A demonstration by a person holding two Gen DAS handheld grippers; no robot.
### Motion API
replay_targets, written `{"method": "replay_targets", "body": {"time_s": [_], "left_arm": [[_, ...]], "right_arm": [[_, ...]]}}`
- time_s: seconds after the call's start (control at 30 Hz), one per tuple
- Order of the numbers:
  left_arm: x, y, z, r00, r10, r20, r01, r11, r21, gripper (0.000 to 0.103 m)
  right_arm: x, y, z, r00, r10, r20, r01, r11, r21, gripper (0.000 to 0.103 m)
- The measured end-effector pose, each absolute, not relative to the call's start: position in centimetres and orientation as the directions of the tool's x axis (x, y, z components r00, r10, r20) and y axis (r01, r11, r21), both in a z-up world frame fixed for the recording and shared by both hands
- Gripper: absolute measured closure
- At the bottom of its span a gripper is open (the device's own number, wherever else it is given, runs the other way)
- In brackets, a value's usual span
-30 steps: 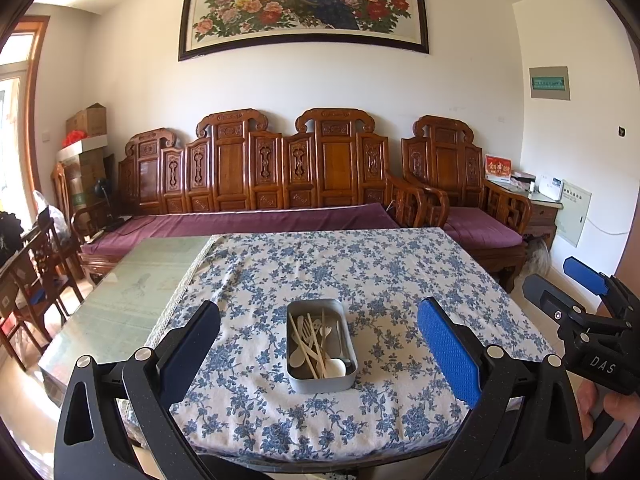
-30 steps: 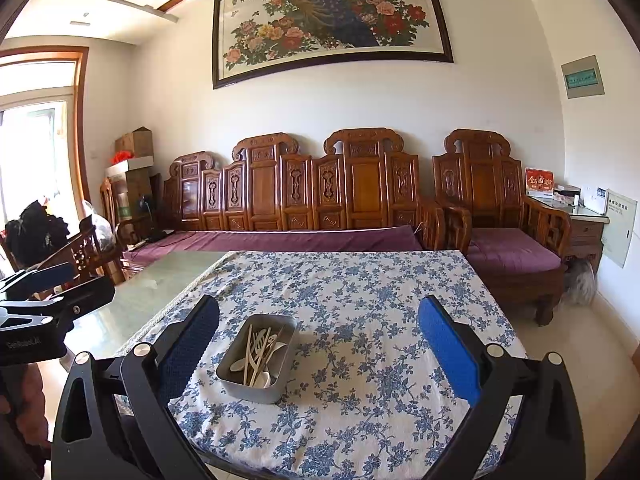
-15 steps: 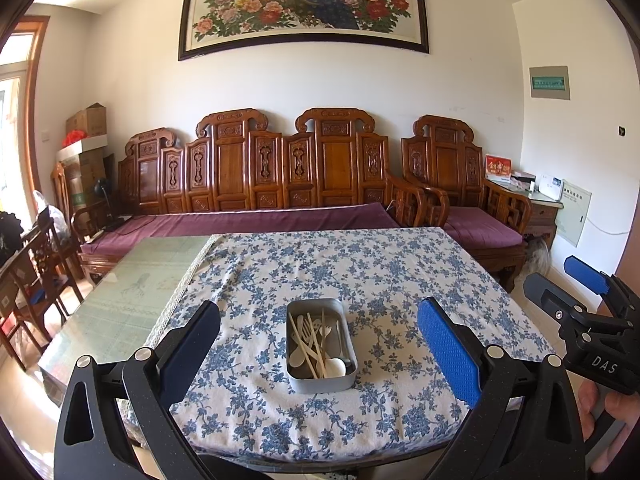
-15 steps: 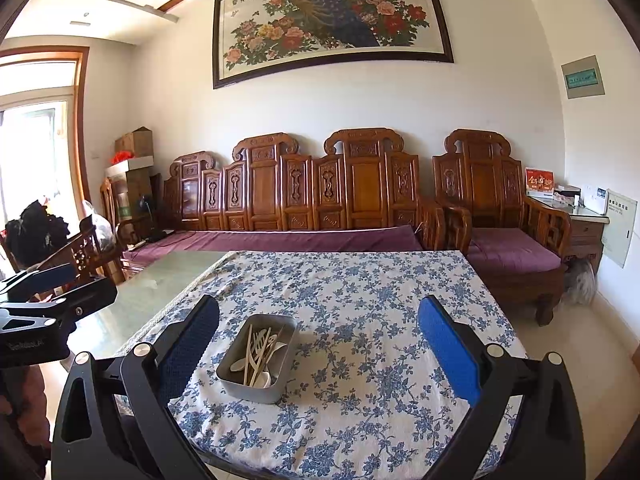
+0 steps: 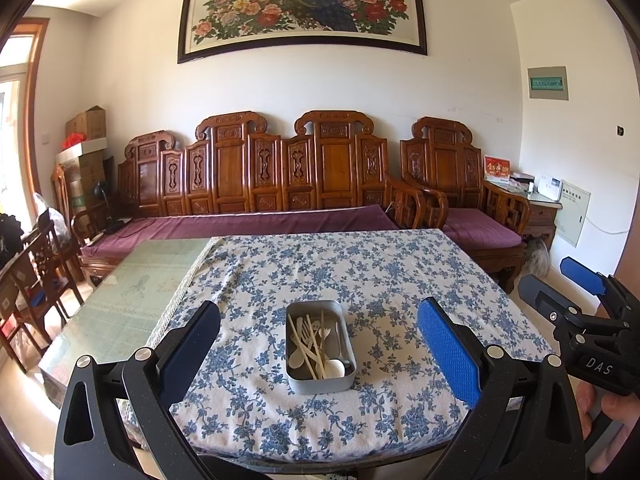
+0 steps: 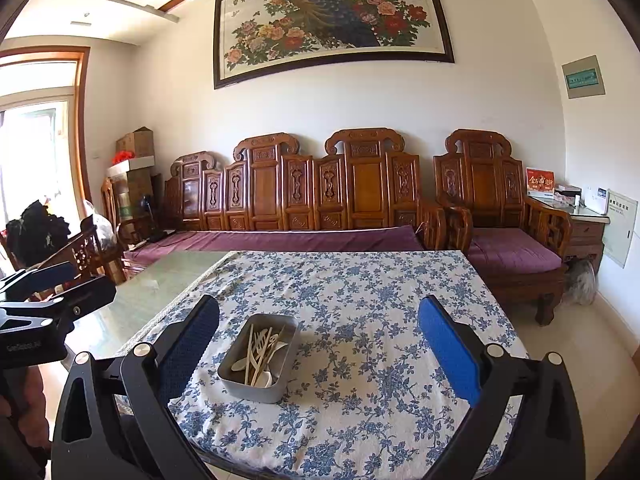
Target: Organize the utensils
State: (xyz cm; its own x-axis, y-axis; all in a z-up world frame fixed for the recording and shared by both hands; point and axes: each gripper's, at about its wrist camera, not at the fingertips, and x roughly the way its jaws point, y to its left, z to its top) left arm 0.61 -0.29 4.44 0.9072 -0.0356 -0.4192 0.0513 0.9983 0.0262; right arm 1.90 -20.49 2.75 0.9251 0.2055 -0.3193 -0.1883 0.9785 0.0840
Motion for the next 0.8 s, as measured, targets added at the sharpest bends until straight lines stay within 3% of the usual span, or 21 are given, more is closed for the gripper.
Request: {"method": "replay_targets", "body": {"time_s": [0.8], "left_arm": [[0.37, -0.35, 4.57, 0.910, -0.049, -0.411, 0.063, 0.998, 0.021, 0.008]], "right_arm": [[1.92, -20.14, 2.61, 0.925, 0.207, -0.318, -0.189, 0.978, 0.089, 0.003]]}}
